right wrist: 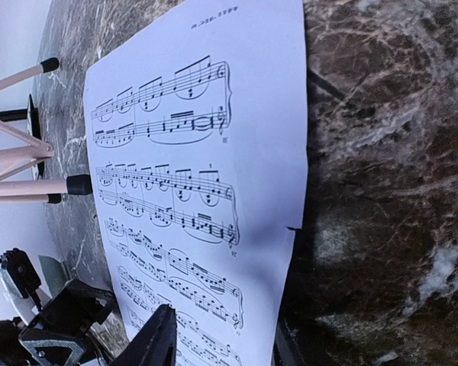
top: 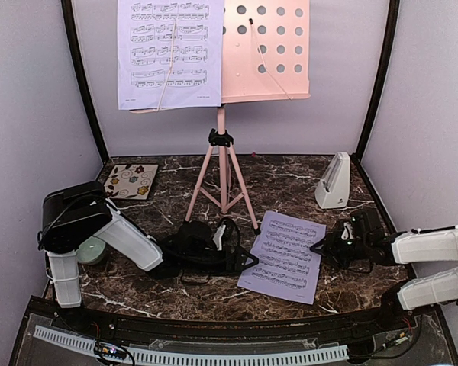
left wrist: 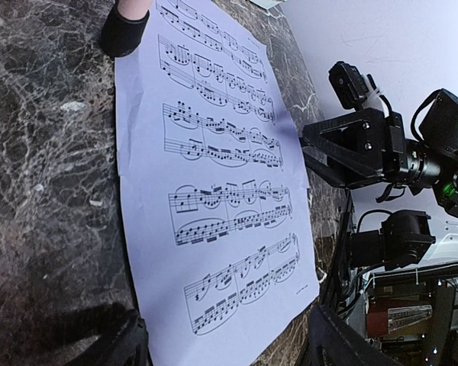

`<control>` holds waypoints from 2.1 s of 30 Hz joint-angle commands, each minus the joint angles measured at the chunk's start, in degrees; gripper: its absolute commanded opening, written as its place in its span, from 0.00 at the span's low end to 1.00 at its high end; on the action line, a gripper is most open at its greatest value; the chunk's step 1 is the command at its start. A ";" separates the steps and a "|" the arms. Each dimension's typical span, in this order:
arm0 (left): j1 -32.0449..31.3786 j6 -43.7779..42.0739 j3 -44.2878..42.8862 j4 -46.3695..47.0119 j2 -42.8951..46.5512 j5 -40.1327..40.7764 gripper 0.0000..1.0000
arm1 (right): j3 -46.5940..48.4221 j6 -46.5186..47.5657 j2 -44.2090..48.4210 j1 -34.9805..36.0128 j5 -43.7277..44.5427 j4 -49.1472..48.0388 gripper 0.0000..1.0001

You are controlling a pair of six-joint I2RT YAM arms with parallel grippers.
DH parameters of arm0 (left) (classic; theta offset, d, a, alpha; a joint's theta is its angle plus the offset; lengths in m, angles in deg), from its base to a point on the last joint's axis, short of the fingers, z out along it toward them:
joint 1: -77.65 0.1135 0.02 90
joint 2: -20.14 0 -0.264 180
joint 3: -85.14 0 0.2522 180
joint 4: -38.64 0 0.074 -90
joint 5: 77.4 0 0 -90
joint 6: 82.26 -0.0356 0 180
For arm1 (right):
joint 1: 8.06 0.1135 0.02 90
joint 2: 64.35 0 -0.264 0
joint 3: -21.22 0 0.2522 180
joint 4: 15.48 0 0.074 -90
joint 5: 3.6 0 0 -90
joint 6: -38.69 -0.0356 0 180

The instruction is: Set up the instrument practice props

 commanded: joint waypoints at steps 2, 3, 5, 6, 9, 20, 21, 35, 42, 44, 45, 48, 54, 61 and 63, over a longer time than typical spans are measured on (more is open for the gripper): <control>-0.14 0.23 -0.51 -0.35 -1.15 0.04 0.75 | -1.56 -1.18 1.13 0.42 -1.15 -6.47 0.35; -0.15 0.27 -0.59 -0.25 -1.24 -0.03 0.75 | -1.86 -1.40 1.67 0.39 -0.98 -7.25 0.32; -0.07 0.31 -0.58 -0.03 -1.44 -0.12 0.74 | -2.50 -1.65 2.27 0.37 -0.62 -8.24 0.29; -0.06 0.32 -0.60 0.05 -1.49 -0.22 0.74 | -2.57 -1.51 2.02 0.37 -0.21 -8.21 0.30; 0.07 0.31 -0.60 0.30 -1.68 -0.31 0.74 | -2.04 0.38 -0.69 0.37 1.64 -7.52 0.32; 0.29 -3.29 3.81 4.71 3.08 0.99 0.82 | 3.61 13.01 2.52 0.37 -1.30 1.39 0.00; 0.29 -3.93 4.73 5.11 3.98 1.49 0.83 | 4.13 14.80 4.76 0.37 -1.87 2.95 0.00; 0.21 -23.05 9.39 -0.51 19.02 5.08 0.86 | 8.91 32.83 31.82 0.77 -19.95 15.56 0.00; 0.20 -28.65 16.07 9.13 23.45 0.61 0.87 | 10.49 33.96 36.14 1.41 -32.73 11.82 0.00; 0.14 -28.69 17.69 10.98 24.61 0.75 0.87 | 10.27 32.06 36.90 2.00 -34.41 8.34 0.00; 0.05 -28.81 18.21 11.31 25.05 0.83 0.87 | 10.49 31.70 37.18 2.23 -35.06 7.24 0.00; -0.43 -29.56 19.44 12.35 26.02 1.06 0.86 | 11.19 30.67 37.53 2.54 -36.89 5.11 0.00; -1.09 -30.71 21.80 20.16 25.72 -1.03 0.86 | 12.86 27.81 37.35 3.59 -41.12 0.12 0.00; -2.28 -32.65 20.64 21.60 26.11 -2.20 0.87 | 14.78 23.29 37.19 4.78 -43.02 -5.29 0.00; -2.41 -32.92 20.26 21.65 26.13 -2.39 0.87 | 15.30 22.41 37.10 5.12 -43.26 -6.11 0.00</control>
